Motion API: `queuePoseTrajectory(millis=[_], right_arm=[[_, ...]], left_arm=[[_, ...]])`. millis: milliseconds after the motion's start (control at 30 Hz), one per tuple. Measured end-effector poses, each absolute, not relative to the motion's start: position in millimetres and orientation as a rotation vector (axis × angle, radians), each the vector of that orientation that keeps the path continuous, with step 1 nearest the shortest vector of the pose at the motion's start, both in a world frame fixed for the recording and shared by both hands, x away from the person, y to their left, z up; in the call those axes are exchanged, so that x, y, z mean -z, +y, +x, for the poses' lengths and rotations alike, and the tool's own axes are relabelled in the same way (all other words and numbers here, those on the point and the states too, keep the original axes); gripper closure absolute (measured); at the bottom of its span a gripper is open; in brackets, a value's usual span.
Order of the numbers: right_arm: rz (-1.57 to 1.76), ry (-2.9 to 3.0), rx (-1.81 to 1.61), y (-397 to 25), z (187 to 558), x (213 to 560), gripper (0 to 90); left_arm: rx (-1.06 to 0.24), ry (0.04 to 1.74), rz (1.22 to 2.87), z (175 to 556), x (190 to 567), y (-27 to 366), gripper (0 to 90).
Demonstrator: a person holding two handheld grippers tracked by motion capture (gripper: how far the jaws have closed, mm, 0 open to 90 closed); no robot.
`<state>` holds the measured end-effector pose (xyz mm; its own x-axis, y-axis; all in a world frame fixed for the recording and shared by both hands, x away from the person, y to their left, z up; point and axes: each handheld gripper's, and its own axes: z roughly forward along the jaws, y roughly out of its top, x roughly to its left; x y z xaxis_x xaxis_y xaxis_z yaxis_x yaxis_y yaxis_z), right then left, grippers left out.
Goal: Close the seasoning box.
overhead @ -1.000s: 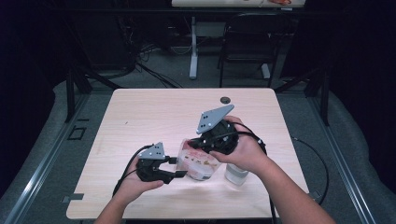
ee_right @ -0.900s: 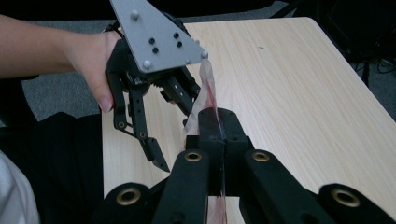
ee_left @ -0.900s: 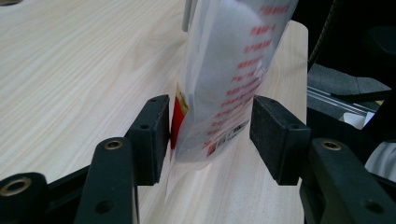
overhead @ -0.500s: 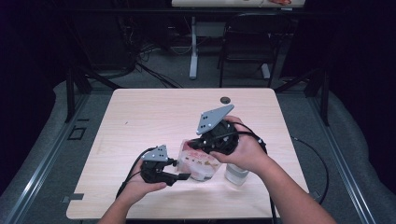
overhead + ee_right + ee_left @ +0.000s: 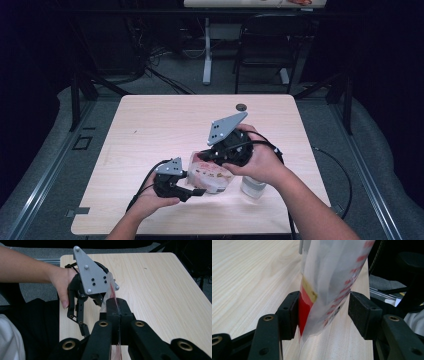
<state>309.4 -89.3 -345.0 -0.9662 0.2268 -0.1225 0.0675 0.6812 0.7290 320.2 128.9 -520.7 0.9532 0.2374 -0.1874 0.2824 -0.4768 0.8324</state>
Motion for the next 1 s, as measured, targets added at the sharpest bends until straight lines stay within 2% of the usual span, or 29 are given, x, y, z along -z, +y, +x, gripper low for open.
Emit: queuePoseTrajectory(millis=[167, 433, 1000], right_arm=[[0.233, 2.692, -1.167, -88.7, 308.8, 344.2, 90.0], [0.235, 2.687, -1.183, -89.9, 308.2, 344.7, 90.0], [0.255, 2.678, -1.203, -98.4, 309.6, 347.0, 90.0]], left_arm=[[0.063, 0.374, 2.084, 321.0, 522.9, 129.4, 44.6], [0.059, 0.375, 2.092, 320.8, 521.9, 132.6, 56.5], [0.077, 0.364, 2.143, 320.1, 515.6, 134.2, 64.3]])
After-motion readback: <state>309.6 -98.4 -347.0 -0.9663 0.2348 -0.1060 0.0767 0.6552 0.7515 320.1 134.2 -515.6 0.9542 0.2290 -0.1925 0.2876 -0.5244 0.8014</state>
